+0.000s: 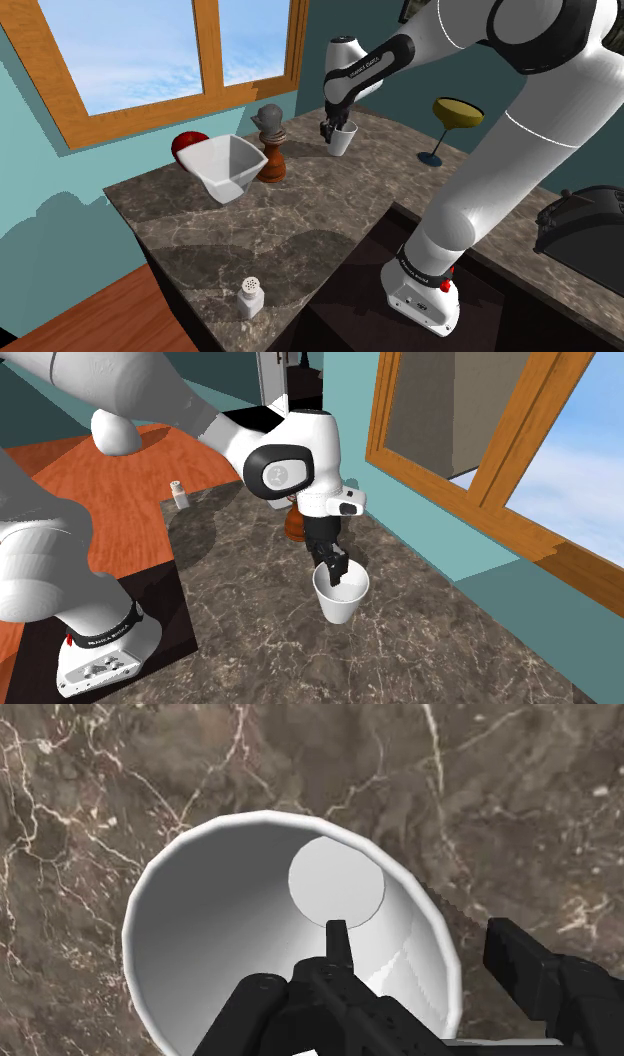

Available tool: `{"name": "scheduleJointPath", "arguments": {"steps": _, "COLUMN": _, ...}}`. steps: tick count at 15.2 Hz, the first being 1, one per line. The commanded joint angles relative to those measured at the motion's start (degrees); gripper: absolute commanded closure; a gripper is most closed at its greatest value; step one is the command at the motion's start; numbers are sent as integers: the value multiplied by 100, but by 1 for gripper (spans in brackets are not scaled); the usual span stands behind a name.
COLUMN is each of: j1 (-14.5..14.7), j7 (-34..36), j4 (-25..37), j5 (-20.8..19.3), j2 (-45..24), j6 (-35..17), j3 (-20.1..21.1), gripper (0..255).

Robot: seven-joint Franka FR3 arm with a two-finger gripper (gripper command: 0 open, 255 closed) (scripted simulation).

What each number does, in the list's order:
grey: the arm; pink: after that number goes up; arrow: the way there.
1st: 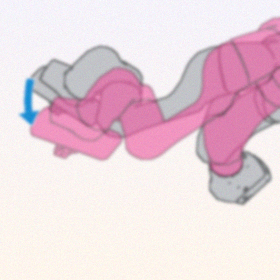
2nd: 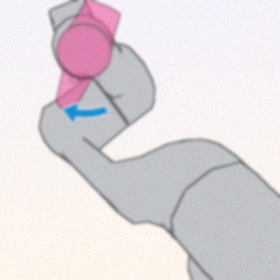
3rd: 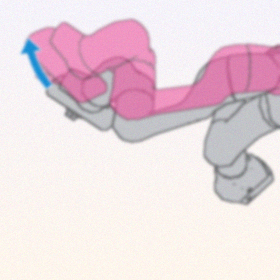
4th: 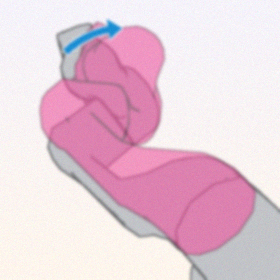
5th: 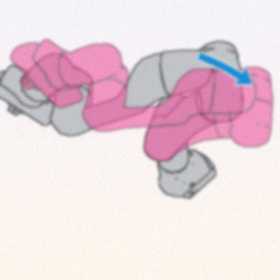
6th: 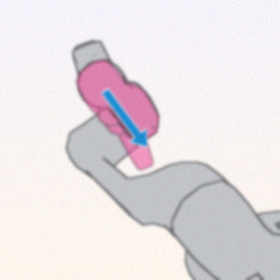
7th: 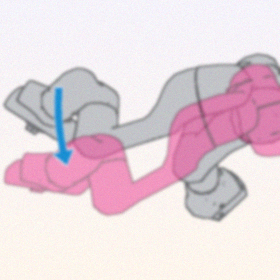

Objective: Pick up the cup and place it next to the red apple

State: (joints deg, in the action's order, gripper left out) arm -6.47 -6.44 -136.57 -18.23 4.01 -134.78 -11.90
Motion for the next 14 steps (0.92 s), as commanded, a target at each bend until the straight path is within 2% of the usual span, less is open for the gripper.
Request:
{"name": "scheduleJointPath", "arguments": {"steps": 1, "j1": 0, "j7": 0, "j4": 0, "j5": 0, "j2": 0, "j6": 0, "j3": 0, "gripper": 255}}
{"name": "scheduleJointPath", "arguments": {"steps": 9, "j1": 0, "j7": 0, "j4": 0, "j5": 0, "j2": -1, "j6": -1, "j3": 0, "gripper": 255}}
{"name": "scheduleJointPath", "arguments": {"steps": 14, "j1": 17, "j7": -86, "j4": 161, "j5": 50, "j2": 240, "j6": 395, "j3": 20, "gripper": 255}}
